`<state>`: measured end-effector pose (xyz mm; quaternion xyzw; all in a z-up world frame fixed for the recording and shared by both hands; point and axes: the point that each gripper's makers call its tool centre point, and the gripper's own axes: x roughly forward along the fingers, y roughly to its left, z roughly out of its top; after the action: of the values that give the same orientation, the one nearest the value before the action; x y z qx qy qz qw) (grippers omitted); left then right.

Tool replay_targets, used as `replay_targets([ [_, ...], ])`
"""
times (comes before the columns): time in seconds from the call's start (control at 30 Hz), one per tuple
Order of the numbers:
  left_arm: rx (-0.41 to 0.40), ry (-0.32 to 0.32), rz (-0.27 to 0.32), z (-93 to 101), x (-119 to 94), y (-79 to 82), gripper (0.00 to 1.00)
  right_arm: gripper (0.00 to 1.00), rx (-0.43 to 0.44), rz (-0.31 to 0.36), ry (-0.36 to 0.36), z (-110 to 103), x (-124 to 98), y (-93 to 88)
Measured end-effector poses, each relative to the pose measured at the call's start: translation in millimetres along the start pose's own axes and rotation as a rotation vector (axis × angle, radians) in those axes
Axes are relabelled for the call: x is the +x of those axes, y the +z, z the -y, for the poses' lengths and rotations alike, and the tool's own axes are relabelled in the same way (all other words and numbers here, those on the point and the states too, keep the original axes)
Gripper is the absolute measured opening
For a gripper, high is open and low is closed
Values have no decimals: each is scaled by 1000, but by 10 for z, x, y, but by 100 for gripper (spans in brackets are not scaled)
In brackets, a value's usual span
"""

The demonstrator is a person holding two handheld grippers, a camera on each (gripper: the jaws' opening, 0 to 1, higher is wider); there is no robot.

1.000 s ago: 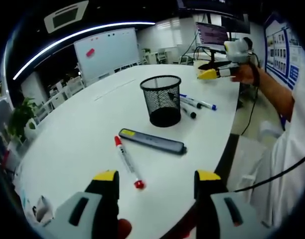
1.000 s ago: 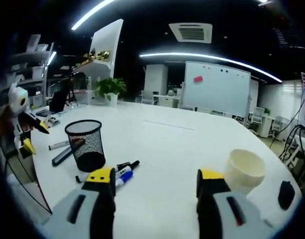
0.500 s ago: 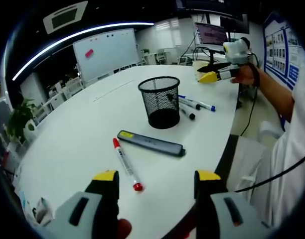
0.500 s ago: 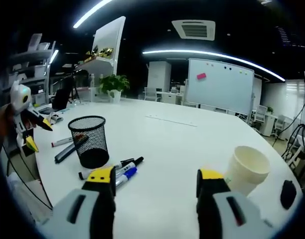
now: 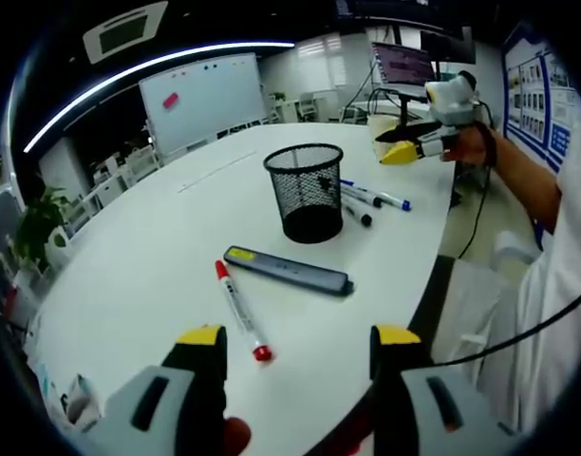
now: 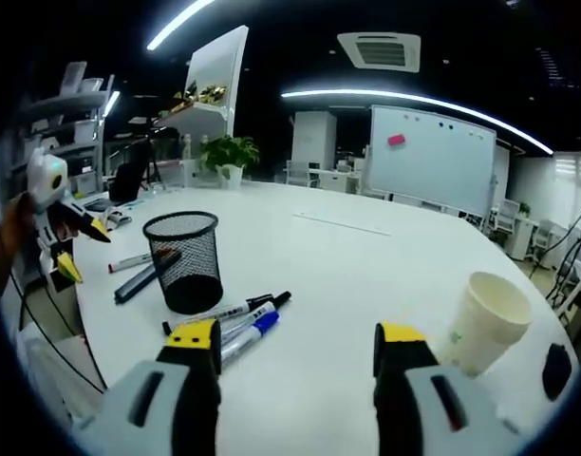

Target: Place the scattered laser pointers and whiteboard markers into the pen holder and stack the scattered paper cups together

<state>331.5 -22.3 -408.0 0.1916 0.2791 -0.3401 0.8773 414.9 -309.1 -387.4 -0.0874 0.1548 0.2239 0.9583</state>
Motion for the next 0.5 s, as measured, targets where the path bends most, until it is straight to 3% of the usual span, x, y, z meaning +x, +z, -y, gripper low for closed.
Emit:
replay_targets([
  [0.5,-1,1,2,-4,-4,-7,61,65,-28,-33,47,-181,-1,-52],
])
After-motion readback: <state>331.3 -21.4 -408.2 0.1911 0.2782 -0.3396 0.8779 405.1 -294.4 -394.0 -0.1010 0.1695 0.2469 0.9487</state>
